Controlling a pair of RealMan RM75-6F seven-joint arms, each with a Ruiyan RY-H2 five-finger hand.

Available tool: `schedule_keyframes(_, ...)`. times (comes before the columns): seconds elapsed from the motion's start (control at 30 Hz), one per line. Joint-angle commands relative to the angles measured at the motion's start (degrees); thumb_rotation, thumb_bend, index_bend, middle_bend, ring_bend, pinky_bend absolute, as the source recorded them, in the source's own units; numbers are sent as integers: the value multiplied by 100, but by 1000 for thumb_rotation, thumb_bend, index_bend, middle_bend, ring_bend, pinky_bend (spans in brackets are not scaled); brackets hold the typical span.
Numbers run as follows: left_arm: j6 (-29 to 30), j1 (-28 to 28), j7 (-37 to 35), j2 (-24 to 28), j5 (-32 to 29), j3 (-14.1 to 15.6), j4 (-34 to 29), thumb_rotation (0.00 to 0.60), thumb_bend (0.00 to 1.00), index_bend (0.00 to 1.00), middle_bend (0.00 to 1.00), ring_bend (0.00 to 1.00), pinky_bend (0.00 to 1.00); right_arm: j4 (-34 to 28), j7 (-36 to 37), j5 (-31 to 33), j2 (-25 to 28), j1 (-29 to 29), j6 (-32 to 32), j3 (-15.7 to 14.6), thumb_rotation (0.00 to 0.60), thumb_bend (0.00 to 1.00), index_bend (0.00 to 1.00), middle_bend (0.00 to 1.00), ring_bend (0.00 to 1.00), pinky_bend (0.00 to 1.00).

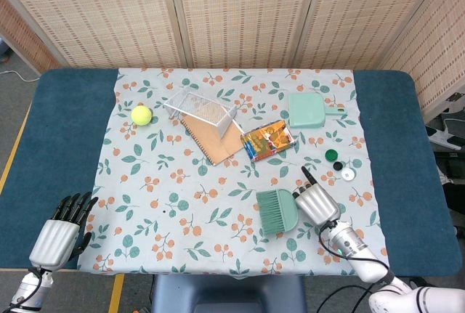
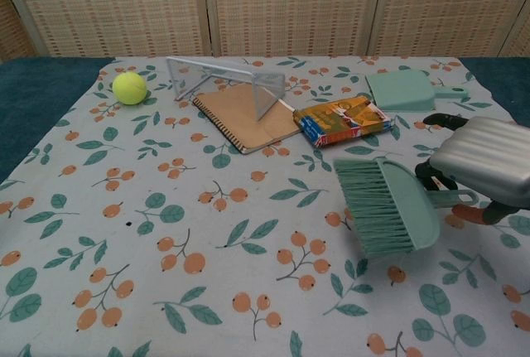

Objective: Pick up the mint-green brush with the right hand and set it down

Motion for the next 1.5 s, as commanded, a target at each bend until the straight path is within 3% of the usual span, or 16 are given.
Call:
schedule_keyframes(0.03, 16, 4, -13, 13, 6, -2, -12, 600, 424, 0, 0, 0, 89, 424, -240, 92, -438, -229, 72, 44, 600, 468, 754, 726, 495, 0)
schedule_keyframes(0.07, 13, 1, -33, 17, -4, -10, -2, 600, 424, 0, 0, 0, 90, 388, -271, 132, -423, -247, 52, 55, 600, 466, 645, 675, 465, 0)
schedule_keyframes(0.17, -6, -8, -62, 21, -13, -13, 14, 600, 426, 0, 0, 0, 90, 318, -331, 112, -352, -310, 109, 57, 600, 416, 164, 398, 334, 0)
schedule_keyframes(0.23, -25, -15, -71, 19, -20, -12, 19, 600, 426, 0, 0, 0, 90, 218, -473, 207, -297, -348, 89, 49, 600, 362, 14, 247, 251, 0)
schedule_keyframes(0.3, -38, -18, -73, 21, -21, -6, 17, 600, 426, 0, 0, 0, 90, 94, -595, 354, -241, -398, 52, 44, 600, 313, 0, 143, 178, 0)
schedule_keyframes(0.6, 44, -1, -140, 69, 19, -12, -6, 600, 425, 0, 0, 0, 90, -514, -373, 107, 207, -772, 530, -103, 571, 236, 0, 3, 63, 0)
schedule_keyframes(0.73, 121, 15, -211, 95, 80, -4, -13, 600, 427, 0, 0, 0, 90, -757, 604, -496, 621, -1223, 1354, -178, 565, 236, 0, 0, 1, 0)
schedule_keyframes(0.87, 204, 31, -247, 98, 149, -1, 15, 600, 427, 0, 0, 0, 90, -438, 2016, -1004, 869, -1827, 2357, -185, 562, 236, 0, 0, 0, 0)
schedule_keyframes(0.97, 233, 39, -267, 94, 180, 7, 32, 600, 426, 0, 0, 0, 89, -119, 2652, -1053, 928, -2132, 2724, -116, 563, 236, 0, 0, 0, 0)
schedule_keyframes(1.5, 315, 80, -207, 98, 226, -1, -22, 600, 426, 0, 0, 0, 90, -270, 3159, -1285, 1380, -2367, 2584, 159, 562, 236, 0, 0, 0, 0)
